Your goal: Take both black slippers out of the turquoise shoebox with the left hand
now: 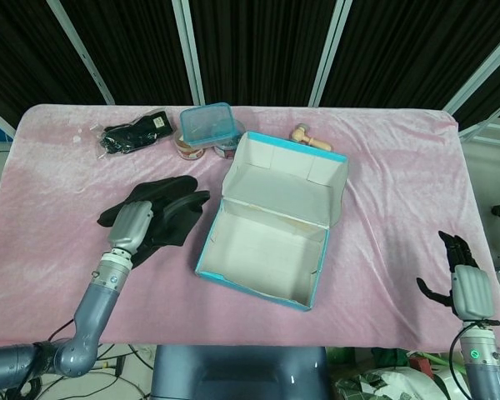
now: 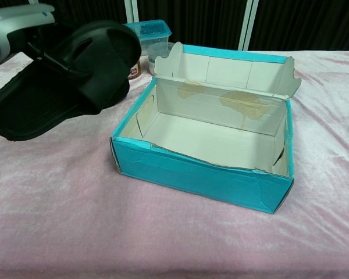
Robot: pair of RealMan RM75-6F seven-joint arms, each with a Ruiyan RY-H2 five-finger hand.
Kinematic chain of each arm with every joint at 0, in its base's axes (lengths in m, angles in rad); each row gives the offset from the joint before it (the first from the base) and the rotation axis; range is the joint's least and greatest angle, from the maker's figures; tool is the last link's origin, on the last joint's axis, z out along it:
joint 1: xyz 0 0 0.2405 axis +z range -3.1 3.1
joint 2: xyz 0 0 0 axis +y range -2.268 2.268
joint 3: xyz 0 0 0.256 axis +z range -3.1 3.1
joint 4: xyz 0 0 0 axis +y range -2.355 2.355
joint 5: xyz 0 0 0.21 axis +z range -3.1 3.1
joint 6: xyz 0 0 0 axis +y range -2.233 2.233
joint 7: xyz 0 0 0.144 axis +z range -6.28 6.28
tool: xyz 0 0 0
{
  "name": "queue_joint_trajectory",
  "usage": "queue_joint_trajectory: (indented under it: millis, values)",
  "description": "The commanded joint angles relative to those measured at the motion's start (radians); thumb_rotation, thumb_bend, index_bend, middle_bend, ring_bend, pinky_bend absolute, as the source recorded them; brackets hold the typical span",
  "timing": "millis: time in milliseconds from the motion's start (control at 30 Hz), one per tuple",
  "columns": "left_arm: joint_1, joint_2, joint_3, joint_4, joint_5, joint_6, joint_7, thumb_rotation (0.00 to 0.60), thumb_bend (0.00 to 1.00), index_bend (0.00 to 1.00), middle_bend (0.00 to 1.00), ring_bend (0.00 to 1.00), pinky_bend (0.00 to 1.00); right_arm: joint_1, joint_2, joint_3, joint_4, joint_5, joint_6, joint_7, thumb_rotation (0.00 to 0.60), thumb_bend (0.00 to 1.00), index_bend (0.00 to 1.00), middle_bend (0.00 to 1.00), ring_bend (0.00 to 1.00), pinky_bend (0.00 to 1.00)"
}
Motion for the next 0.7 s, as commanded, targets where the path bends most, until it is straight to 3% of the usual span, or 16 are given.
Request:
queue_joint_trajectory:
  millis: [33, 133, 200, 300, 367, 467, 600, 700]
  values:
    - [-0.011, -0.064, 0.006, 0.104, -0.075, 0.014, 0.054, 0.6, 0.35, 0.39, 0.54, 0.49, 0.58, 0.002, 0.001, 0.0, -0.005, -0.003, 0.002, -0.004, 0.6, 0.17, 0.02, 0.09, 0.06, 0.24]
    - [-0.02, -0.1, -0.007, 0.156, -0.095, 0.015, 0.058, 0.6, 0.21, 0.3, 0.47, 0.41, 0.5, 0.0, 0.005, -0.001, -0.011, -0.002, 0.006, -0.01, 0.6, 0.17, 0.02, 0.09, 0.05, 0.24]
    - [-0.027, -0.119, -0.004, 0.188, -0.096, 0.019, 0.077, 0.6, 0.05, 0.12, 0.29, 0.24, 0.36, -0.003, 0.008, -0.001, -0.015, 0.0, 0.009, -0.013, 0.6, 0.17, 0.02, 0.09, 0.06, 0.24]
    - [-0.029, -0.121, 0.006, 0.201, -0.085, 0.016, 0.096, 0.6, 0.0, 0.0, 0.07, 0.03, 0.13, -0.009, 0.012, -0.003, -0.021, 0.004, 0.015, -0.016, 0.6, 0.17, 0.02, 0.09, 0.06, 0.24]
    - [-0.022, -0.114, 0.011, 0.198, -0.059, 0.04, 0.107, 0.6, 0.0, 0.0, 0.02, 0.0, 0.05, -0.012, 0.016, -0.004, -0.026, 0.004, 0.019, -0.02, 0.6, 0.17, 0.01, 0.09, 0.05, 0.24]
    - [0.002, -0.088, 0.021, 0.177, 0.0, 0.096, 0.107, 0.6, 0.0, 0.0, 0.01, 0.0, 0.02, -0.012, 0.022, -0.002, -0.035, 0.003, 0.024, -0.028, 0.6, 0.17, 0.01, 0.09, 0.05, 0.24]
    - [0.082, 0.002, 0.054, 0.115, 0.109, 0.227, 0.095, 0.6, 0.0, 0.0, 0.08, 0.0, 0.02, -0.004, 0.041, 0.001, -0.046, -0.007, 0.027, -0.054, 0.6, 0.17, 0.01, 0.09, 0.05, 0.24]
    - [0.228, 0.14, 0.142, 0.048, 0.212, 0.378, 0.047, 0.6, 0.0, 0.04, 0.11, 0.0, 0.02, 0.005, 0.072, 0.011, -0.062, -0.019, 0.039, -0.099, 0.6, 0.17, 0.01, 0.09, 0.06, 0.24]
